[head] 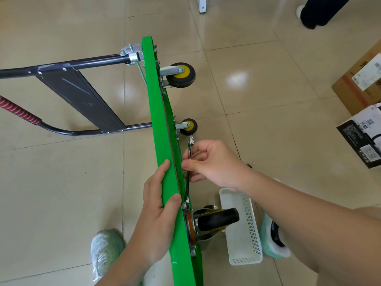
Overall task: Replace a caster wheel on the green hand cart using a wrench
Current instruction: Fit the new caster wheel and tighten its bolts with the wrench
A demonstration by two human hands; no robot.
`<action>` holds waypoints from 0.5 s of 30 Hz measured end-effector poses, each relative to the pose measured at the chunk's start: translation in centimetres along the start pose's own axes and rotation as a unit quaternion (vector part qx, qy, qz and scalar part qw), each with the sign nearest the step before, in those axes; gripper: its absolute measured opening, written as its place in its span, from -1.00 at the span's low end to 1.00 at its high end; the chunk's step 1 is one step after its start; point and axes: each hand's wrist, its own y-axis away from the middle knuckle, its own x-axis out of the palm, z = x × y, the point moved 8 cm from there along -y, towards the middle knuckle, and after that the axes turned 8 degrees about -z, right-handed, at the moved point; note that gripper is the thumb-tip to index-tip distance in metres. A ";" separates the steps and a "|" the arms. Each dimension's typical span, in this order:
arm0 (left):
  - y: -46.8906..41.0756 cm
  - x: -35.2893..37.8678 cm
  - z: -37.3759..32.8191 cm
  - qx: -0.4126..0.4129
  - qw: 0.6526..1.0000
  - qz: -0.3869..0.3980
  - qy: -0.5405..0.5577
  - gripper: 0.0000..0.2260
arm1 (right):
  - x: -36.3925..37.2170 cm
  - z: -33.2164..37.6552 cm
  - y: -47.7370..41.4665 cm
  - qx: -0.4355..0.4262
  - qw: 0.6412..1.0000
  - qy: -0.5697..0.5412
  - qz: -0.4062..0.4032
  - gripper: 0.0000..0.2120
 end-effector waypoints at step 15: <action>0.1 0.0 -0.2 -0.012 1.000 0.000 0.019 -0.42 | 1.3 -1.3 1.1 -0.046 0.998 0.045 0.010 -0.84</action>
